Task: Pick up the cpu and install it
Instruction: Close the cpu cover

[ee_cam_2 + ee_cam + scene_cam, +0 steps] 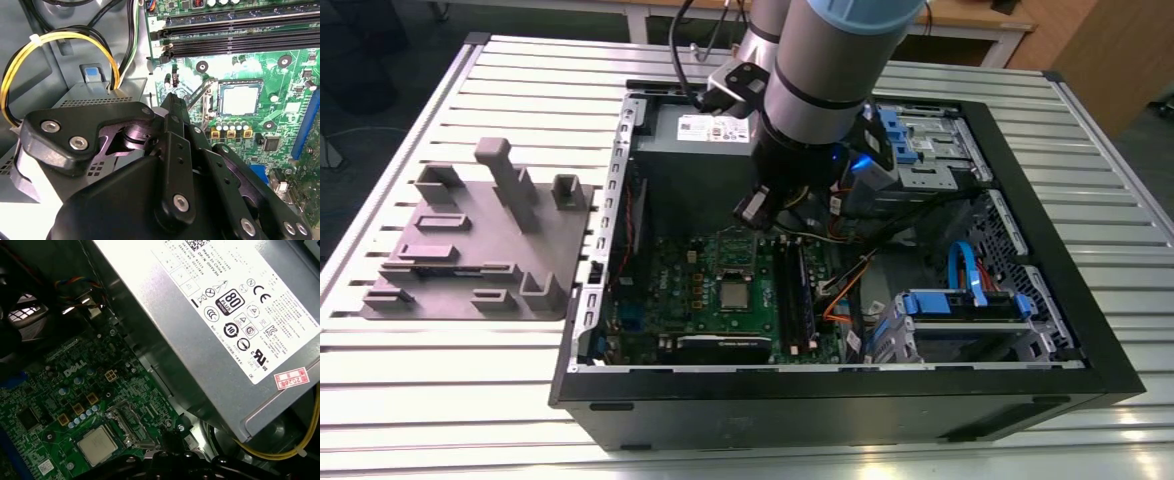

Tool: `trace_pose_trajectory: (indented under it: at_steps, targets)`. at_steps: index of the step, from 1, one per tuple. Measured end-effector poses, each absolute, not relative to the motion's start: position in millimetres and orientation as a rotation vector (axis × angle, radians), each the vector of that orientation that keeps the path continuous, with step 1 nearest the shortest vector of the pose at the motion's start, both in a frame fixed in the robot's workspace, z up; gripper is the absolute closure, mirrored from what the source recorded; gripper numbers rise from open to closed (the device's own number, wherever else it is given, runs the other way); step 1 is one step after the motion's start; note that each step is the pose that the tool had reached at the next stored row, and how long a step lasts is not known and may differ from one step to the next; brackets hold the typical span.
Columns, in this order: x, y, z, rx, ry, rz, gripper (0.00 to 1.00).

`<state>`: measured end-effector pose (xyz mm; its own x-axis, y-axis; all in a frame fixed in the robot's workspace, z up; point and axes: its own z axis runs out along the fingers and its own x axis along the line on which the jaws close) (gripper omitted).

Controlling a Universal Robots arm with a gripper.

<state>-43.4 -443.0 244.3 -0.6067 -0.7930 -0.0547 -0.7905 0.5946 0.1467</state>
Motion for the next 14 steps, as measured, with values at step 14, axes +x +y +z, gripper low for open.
trace_pose_trajectory:
  at_steps: [14]
  targets:
    - [-44.0,-451.4,245.6,1.405,-2.780,-0.243,0.90]
